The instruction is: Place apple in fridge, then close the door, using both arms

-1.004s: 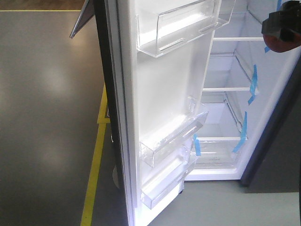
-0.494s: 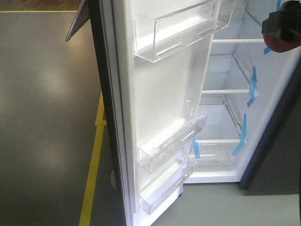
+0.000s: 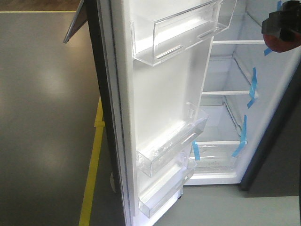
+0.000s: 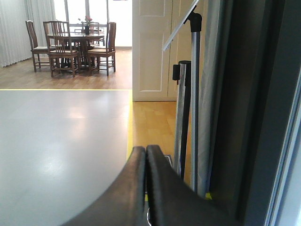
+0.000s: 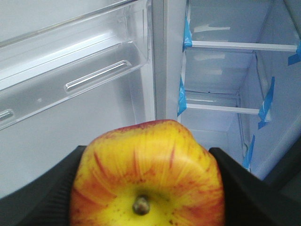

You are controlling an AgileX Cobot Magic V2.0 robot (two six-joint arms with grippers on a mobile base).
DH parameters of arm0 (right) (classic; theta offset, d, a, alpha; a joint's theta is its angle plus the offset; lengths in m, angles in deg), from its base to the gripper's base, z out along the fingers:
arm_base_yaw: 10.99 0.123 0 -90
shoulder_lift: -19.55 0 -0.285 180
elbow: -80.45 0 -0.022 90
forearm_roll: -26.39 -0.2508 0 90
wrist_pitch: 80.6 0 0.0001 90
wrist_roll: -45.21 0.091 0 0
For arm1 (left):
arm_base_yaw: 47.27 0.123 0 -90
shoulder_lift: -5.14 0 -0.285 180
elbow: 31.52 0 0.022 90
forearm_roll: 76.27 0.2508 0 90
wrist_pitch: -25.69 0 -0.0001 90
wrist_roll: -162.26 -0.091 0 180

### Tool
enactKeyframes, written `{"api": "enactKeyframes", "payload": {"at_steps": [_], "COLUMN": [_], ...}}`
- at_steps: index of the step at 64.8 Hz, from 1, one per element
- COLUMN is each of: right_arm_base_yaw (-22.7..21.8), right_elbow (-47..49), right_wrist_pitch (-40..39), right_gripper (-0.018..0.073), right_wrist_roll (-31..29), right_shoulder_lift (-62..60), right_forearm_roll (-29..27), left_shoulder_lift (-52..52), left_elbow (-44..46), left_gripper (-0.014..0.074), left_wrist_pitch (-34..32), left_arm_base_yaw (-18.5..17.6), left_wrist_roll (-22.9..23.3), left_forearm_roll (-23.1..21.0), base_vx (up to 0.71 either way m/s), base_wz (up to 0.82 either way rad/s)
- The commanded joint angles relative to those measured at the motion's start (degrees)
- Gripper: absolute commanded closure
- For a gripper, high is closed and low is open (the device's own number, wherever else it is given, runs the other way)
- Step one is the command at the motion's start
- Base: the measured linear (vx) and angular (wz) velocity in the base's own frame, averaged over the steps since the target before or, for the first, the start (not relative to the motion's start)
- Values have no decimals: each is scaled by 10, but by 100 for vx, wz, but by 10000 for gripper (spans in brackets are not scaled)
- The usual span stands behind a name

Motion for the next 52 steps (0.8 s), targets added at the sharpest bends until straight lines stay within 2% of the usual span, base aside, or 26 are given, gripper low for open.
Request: {"api": "enactKeyframes", "payload": {"at_steps": [1,52], "right_arm_base_yaw": [-2,-2], "right_elbow": [18,18], "right_wrist_pitch": [-43,-43], "right_gripper": [568,568], "right_wrist_roll": [1,1], "right_shoulder_lift": [-17,-17], "right_forearm_roll": [-5,-5], "left_shoulder_lift": [-8,-8], "left_elbow": [-16,-16], "left_gripper": [602,602], "left_wrist_pitch": [-40,-40], "left_arm_base_yaw": [1,1], "left_wrist_roll": [5,5], "left_forearm_roll": [0,0], "base_vx": [2,3], "base_wz": [0,0]}}
